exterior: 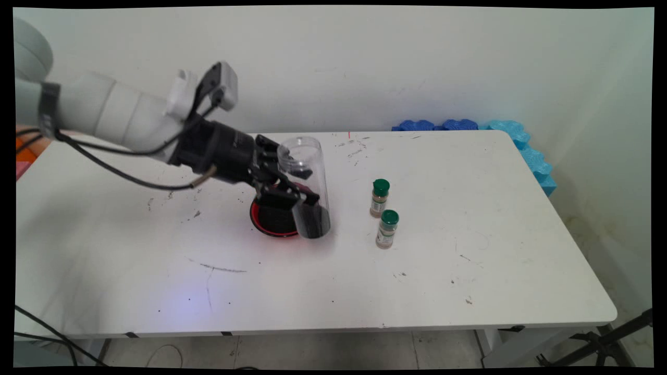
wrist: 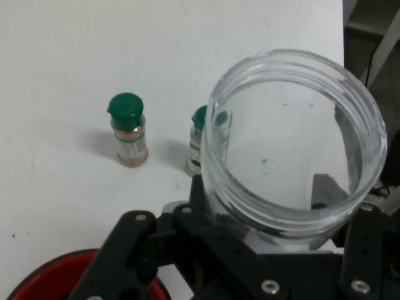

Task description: Pour the black seasoning powder in the red bowl

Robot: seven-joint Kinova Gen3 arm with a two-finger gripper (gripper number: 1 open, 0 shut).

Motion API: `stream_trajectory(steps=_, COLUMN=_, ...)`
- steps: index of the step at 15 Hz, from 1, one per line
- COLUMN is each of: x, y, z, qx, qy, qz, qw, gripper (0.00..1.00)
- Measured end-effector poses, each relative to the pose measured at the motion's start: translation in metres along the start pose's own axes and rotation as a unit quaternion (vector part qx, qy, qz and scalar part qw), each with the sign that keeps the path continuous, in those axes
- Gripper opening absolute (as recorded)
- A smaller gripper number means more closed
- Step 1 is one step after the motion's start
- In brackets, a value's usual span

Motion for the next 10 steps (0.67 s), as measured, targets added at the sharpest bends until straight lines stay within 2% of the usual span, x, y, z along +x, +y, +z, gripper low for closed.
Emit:
stream_trajectory(steps=3, x=0.006, y=-0.006, z=-0.013, qx=-0.011, qy=0.002, qz=-0.006, qw=0.9999, gripper=0.00)
stream_trajectory(steps=6, x=0.005, y=-0.011, z=-0.021, qx=-0.015, qy=-0.007, qz=-0.010, qw=0.9998, gripper=0.00)
stream_trajectory(steps=10, x=0.003, y=-0.018, z=-0.025, qx=-0.024, qy=-0.013, qz=-0.060, qw=0.9978, gripper=0.00)
